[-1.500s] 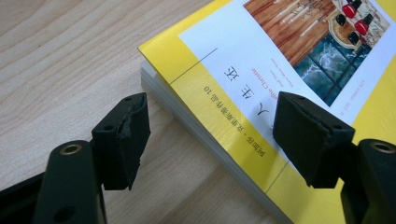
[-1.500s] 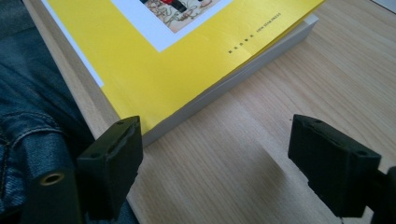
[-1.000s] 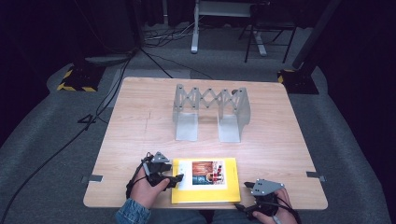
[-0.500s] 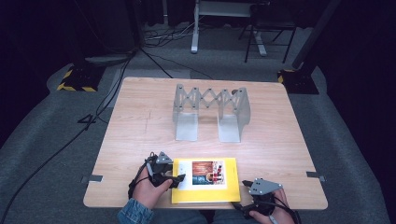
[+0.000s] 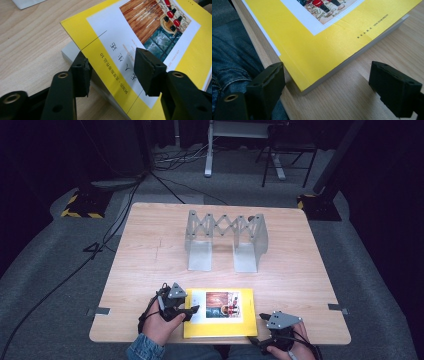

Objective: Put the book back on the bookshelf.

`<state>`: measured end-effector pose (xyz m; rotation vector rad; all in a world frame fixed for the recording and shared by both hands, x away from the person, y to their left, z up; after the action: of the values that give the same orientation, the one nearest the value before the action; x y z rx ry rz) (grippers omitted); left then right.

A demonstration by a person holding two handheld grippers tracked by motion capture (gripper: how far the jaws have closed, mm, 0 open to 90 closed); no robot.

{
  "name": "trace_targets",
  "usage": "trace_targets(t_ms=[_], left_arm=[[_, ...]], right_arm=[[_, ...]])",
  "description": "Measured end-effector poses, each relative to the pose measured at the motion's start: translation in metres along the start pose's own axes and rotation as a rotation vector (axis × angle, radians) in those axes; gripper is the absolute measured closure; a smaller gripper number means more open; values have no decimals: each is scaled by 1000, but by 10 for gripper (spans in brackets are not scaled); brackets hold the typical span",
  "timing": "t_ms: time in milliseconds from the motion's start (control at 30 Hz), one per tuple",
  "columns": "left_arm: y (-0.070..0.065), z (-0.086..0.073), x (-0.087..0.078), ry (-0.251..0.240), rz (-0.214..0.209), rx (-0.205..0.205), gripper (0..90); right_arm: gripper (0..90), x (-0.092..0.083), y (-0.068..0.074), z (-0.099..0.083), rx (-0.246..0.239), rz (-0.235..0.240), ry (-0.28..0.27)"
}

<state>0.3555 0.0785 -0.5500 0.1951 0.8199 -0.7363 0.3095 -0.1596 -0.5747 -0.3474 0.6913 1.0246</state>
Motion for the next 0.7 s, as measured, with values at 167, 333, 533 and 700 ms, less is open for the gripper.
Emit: trace_targets(t_ms=[167, 333, 533, 700], left_arm=[[-7, 3, -9, -24, -92, -55, 817], [-16, 13, -23, -41, -129, -53, 885], [-26, 30, -39, -87, -163, -22, 887], [-34, 43, -48, -100, -179, 9, 887]], right_arm=[[135, 0, 0, 0, 1, -1, 2], [161, -1, 2, 1, -4, -1, 10], [177, -2, 7, 5, -52, -4, 8], [170, -2, 12, 17, -90, -12, -28]])
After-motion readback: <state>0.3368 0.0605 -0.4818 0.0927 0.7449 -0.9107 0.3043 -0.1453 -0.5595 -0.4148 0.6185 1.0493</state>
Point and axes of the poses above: each handheld gripper's, and its own axes: x roughly forward along the jaws, z roughly out of its top, y roughly to its left, the point moved 10 cm from there along x, roughly forward along the jaws, and after that the axes turned 5 degrees about z, right-handed, at the moved point
